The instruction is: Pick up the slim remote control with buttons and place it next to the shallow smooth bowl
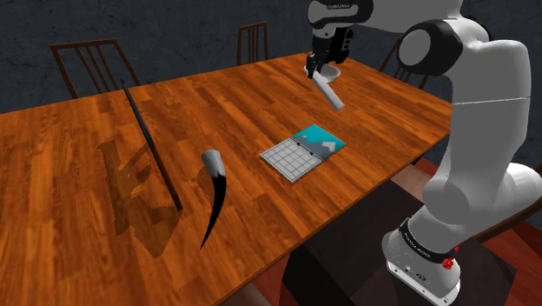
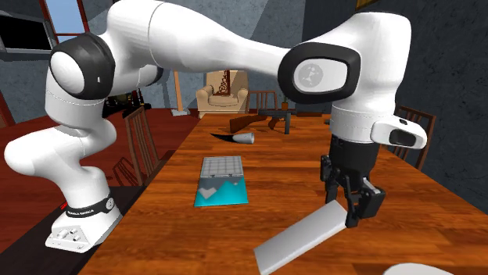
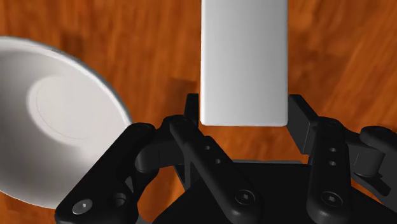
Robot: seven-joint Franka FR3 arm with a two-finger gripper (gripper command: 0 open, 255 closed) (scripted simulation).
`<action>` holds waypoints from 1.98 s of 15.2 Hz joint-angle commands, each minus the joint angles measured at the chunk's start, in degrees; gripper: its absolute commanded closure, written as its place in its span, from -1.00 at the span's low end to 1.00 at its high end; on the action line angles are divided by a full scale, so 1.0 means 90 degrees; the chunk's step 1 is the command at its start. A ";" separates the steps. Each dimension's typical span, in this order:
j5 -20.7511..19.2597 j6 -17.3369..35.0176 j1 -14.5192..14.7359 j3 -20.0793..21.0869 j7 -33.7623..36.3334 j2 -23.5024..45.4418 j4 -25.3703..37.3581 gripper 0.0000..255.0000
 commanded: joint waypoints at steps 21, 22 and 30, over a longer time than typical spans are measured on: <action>-0.0044 0.1220 -0.0029 -0.0031 0.0032 0.0299 -0.0946 1.00; -0.0044 0.1220 -0.0029 -0.0031 0.0032 0.0299 -0.0946 1.00; -0.0036 0.1050 -0.0029 -0.0025 0.0026 0.0226 -0.0849 -1.00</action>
